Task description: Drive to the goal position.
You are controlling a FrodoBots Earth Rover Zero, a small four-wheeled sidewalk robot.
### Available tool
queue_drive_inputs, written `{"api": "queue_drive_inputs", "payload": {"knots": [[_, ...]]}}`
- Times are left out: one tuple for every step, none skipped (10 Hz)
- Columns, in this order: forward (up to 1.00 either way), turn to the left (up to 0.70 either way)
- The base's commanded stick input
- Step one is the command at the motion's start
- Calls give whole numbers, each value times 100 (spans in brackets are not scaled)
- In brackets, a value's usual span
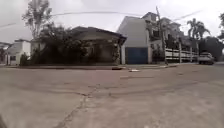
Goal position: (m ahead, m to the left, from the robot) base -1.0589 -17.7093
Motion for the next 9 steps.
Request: {"api": "queue_drive_inputs", "payload": {"knots": [[0, -50], [0, -50], [0, -50], [0, -50], [0, -50], [0, -50], [0, -50], [0, -50], [0, -49]]}}
